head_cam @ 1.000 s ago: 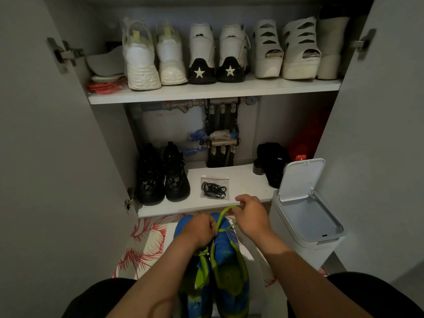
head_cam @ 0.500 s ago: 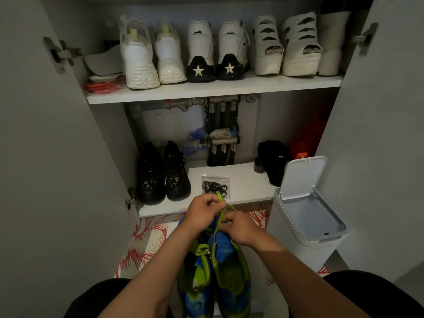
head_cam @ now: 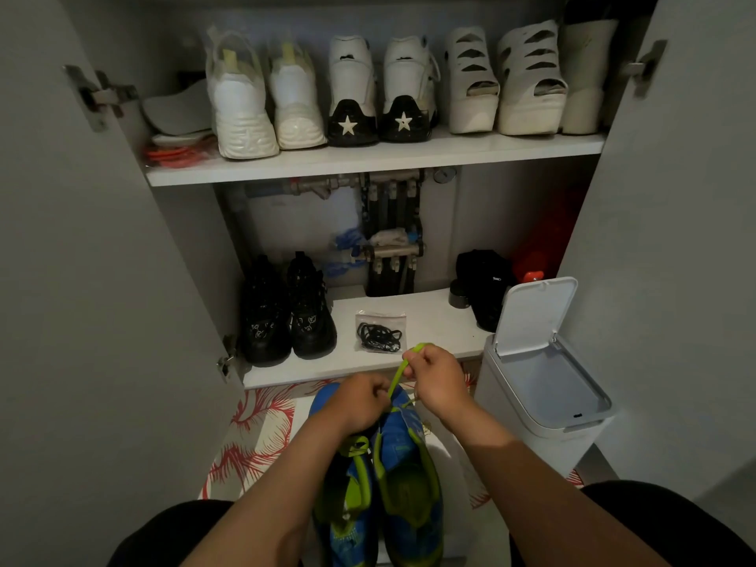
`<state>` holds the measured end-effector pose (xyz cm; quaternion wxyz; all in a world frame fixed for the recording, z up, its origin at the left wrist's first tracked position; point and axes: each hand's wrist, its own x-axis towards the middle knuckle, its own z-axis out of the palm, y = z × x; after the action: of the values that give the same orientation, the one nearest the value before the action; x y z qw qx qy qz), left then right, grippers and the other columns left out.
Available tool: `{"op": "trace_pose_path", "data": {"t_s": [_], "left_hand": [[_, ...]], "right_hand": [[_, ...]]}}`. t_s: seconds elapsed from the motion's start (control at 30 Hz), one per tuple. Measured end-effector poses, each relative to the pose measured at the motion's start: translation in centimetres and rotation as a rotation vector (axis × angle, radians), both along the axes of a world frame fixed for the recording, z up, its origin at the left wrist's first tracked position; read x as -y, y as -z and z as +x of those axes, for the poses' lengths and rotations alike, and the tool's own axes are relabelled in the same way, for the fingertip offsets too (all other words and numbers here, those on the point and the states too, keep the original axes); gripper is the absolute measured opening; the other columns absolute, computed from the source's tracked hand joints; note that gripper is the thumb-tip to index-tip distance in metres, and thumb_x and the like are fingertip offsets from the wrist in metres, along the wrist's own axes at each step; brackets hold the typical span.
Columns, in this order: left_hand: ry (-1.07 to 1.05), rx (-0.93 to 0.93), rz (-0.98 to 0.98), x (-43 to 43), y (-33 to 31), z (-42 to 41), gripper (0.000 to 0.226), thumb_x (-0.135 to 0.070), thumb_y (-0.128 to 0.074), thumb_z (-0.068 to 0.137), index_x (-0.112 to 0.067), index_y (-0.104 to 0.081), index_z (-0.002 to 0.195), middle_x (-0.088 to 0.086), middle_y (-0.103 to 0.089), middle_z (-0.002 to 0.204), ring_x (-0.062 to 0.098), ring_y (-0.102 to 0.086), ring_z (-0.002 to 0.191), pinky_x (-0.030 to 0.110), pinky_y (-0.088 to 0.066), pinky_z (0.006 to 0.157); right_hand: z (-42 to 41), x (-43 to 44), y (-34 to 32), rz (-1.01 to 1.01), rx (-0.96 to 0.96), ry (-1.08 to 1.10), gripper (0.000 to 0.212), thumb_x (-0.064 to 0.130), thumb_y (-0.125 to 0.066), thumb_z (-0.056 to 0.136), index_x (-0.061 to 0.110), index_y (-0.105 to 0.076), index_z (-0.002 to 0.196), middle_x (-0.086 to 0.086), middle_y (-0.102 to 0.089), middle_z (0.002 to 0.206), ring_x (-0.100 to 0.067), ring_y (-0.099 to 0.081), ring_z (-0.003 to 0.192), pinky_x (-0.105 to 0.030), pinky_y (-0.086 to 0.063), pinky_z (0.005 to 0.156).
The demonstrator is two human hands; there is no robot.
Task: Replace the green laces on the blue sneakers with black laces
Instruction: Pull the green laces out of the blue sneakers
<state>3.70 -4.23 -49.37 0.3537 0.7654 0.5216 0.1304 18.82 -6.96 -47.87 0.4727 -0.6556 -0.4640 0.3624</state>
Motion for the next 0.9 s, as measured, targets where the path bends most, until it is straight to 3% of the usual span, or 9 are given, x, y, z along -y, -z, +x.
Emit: {"op": "trace_pose_path", "data": {"t_s": [0.07, 0.2, 0.37, 0.5, 0.63, 0.7, 0.83, 0.9], "left_hand": [[-0.002, -0.060, -0.002, -0.1, 0.2, 0.0, 0.022, -0.023, -0.064, 0.092, -0.028, -0.062, 0.070, -0.009, -0.061, 0.071, 0.005, -0.055, 0.068, 0.021, -0.042, 0.061], [-0.029, 0.000, -0.001, -0.3, 0.3, 0.1, 0.027, -0.027, -0.067, 0.091, -0.023, -0.060, 0.066, -0.008, -0.056, 0.064, 0.007, -0.052, 0.064, 0.023, -0.039, 0.061], [-0.186, 0.281, 0.023, -0.7, -0.3, 0.5, 0.029, -0.026, -0.069, 0.091, -0.009, -0.065, 0.068, -0.005, -0.049, 0.055, 0.007, -0.041, 0.052, 0.026, -0.035, 0.056], [-0.226, 0.465, 0.003, -0.9, -0.7, 0.7, 0.028, -0.023, -0.069, 0.090, 0.002, -0.068, 0.076, 0.002, -0.059, 0.057, 0.011, -0.050, 0.055, 0.030, -0.044, 0.061], [-0.195, 0.567, -0.025, -0.9, -0.9, 0.7, 0.015, -0.017, -0.071, 0.089, -0.005, -0.074, 0.081, 0.001, -0.065, 0.064, 0.010, -0.058, 0.061, 0.030, -0.051, 0.066], [-0.194, 0.532, -0.010, -0.9, -1.0, 0.6, 0.006, -0.015, -0.070, 0.088, -0.016, -0.075, 0.088, -0.002, -0.069, 0.073, 0.009, -0.062, 0.069, 0.032, -0.053, 0.073], [-0.203, 0.249, -0.022, -0.6, -0.8, 0.3, 0.034, -0.012, -0.067, 0.087, -0.023, -0.063, 0.119, -0.004, -0.068, 0.096, 0.011, -0.063, 0.087, 0.024, -0.049, 0.081], [-0.152, 0.105, -0.007, -0.4, -0.6, 0.1, 0.029, -0.009, -0.061, 0.088, -0.022, -0.066, 0.113, -0.003, -0.067, 0.098, 0.013, -0.062, 0.092, 0.023, -0.046, 0.080]], "right_hand": [[0.0, 0.1, -0.1, 0.024, -0.008, 0.007, 0.029, 0.021, -0.056, 0.100, 0.012, -0.064, 0.073, -0.008, -0.068, 0.076, -0.022, -0.061, 0.068, -0.035, -0.049, 0.069], [0.2, 0.0, 0.2, -0.036, 0.000, -0.020, 0.024, 0.017, -0.053, 0.101, 0.005, -0.070, 0.090, -0.008, -0.068, 0.078, -0.024, -0.061, 0.066, -0.039, -0.051, 0.066], [-0.2, 0.5, 1.0, -0.287, 0.031, -0.235, 0.027, -0.002, -0.050, 0.092, 0.018, -0.065, 0.082, -0.013, -0.065, 0.081, -0.013, -0.049, 0.041, -0.020, -0.039, 0.041], [-0.6, 0.7, 1.6, -0.288, 0.133, -0.378, 0.014, 0.006, -0.058, 0.091, 0.010, -0.064, 0.079, -0.009, -0.055, 0.062, -0.012, -0.053, 0.040, -0.019, -0.036, 0.043], [-0.4, 0.5, 1.9, -0.258, 0.116, -0.339, 0.026, 0.017, -0.062, 0.096, 0.014, -0.057, 0.070, 0.005, -0.050, 0.038, -0.007, -0.050, 0.032, -0.014, -0.033, 0.037], [-0.4, 0.5, 1.9, -0.246, 0.094, -0.310, 0.025, 0.019, -0.060, 0.098, 0.012, -0.059, 0.074, 0.006, -0.053, 0.040, -0.008, -0.050, 0.031, -0.014, -0.033, 0.036], [-0.3, 0.3, 1.9, -0.194, 0.019, -0.207, 0.025, 0.022, -0.056, 0.101, 0.006, -0.062, 0.083, -0.012, -0.069, 0.074, -0.015, -0.057, 0.039, -0.018, -0.039, 0.040], [-0.3, 0.2, 2.0, -0.158, -0.002, -0.165, 0.026, 0.021, -0.058, 0.100, -0.002, -0.062, 0.088, -0.022, -0.069, 0.080, -0.019, -0.058, 0.042, -0.024, -0.044, 0.045]]}}
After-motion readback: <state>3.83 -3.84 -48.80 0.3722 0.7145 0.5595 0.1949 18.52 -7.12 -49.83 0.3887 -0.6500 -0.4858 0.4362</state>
